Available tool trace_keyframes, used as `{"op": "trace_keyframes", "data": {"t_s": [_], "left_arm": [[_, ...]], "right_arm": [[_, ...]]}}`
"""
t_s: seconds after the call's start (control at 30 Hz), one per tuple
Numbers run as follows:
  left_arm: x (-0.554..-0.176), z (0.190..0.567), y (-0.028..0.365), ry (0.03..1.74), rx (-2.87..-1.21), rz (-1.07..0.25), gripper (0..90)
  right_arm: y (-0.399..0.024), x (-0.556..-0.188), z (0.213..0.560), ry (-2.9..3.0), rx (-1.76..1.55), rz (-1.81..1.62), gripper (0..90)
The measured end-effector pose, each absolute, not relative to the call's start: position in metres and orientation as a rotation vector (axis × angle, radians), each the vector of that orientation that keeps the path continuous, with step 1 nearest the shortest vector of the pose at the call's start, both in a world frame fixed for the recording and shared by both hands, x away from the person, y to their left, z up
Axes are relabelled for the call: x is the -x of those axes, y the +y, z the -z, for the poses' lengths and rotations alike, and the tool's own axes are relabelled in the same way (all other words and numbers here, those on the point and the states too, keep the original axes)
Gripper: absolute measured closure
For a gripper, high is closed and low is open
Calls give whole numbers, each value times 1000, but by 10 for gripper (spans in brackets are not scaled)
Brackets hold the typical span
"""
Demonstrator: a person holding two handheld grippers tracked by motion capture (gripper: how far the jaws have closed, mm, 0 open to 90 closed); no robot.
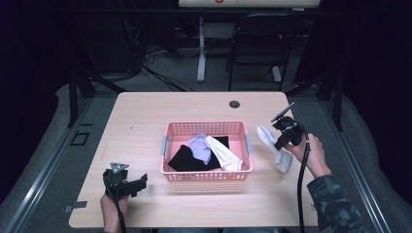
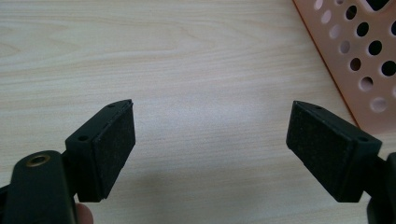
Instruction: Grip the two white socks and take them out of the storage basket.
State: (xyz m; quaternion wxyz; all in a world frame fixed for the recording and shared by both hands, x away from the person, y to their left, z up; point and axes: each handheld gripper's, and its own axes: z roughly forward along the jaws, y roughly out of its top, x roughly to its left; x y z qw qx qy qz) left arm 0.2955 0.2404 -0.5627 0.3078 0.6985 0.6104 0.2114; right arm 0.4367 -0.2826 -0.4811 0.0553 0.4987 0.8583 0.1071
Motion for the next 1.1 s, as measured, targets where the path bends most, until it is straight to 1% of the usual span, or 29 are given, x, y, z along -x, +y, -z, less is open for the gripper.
{"op": "trace_keyframes", "data": {"t_s": [0.27, 0.37, 0.43, 0.47, 0.53, 0.63, 0.67, 0.7, 0.73, 0.87, 1.1], "left_arm": [[-296, 563, 241, 1614, -1848, -557, 156], [-296, 563, 240, 1614, -1848, -557, 157], [-295, 563, 240, 1613, -1849, -557, 156], [-295, 563, 240, 1612, -1845, -558, 156], [-295, 563, 240, 1612, -1848, -556, 156], [-295, 563, 240, 1610, -1845, -559, 156], [-295, 562, 240, 1608, -1847, -556, 156], [-295, 562, 240, 1608, -1847, -556, 156], [-296, 563, 240, 1612, -1848, -554, 156], [-295, 563, 240, 1608, -1851, -556, 156], [-295, 562, 241, 1606, -1854, -553, 156]], "right_arm": [[-279, -442, 507, 2623, -1536, -283, 869], [-277, -443, 511, 2617, -1541, -262, 862], [-277, -443, 515, 2633, -1568, -272, 773], [-277, -443, 515, 2642, -1563, -273, 701], [-278, -443, 512, 2639, -1568, -287, 635], [-281, -441, 502, 2628, -1573, -312, 491], [-282, -441, 499, 2630, -1566, -331, 450], [-282, -441, 499, 2630, -1566, -331, 450], [-282, -440, 489, 2637, -1551, -326, 359], [-281, -437, 468, 2648, -1507, -344, 263], [-274, -435, 438, 2657, -1439, -386, 198]]}}
